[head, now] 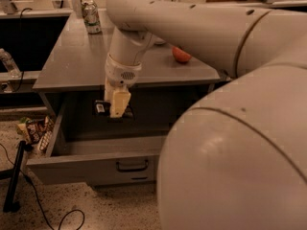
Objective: Place rxbar chocolate into top drawer
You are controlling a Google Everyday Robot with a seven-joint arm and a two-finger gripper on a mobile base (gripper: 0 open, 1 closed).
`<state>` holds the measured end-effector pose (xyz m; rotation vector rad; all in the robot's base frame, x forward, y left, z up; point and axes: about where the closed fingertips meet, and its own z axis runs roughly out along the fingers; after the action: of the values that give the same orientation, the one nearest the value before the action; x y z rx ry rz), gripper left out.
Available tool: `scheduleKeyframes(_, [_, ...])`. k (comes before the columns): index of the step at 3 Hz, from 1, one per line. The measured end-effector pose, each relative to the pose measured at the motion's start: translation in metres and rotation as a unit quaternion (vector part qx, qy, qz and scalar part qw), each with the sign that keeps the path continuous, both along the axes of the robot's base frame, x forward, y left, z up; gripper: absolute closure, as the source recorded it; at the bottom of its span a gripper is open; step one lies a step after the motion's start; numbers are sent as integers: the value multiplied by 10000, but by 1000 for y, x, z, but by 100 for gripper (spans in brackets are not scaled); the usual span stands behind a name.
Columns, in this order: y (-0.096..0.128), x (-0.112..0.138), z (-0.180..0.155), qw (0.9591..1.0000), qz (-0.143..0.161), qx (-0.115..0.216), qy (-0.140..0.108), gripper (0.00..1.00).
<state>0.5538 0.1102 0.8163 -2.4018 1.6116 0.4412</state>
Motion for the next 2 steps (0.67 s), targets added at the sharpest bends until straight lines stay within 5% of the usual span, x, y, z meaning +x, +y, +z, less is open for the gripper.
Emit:
scheduleKeyframes(1, [-11,-8,-29,9996,-177,-228,-75,100])
scheduleKeyframes(2, [-15,8,-51,9974,-264,-498,-439,100])
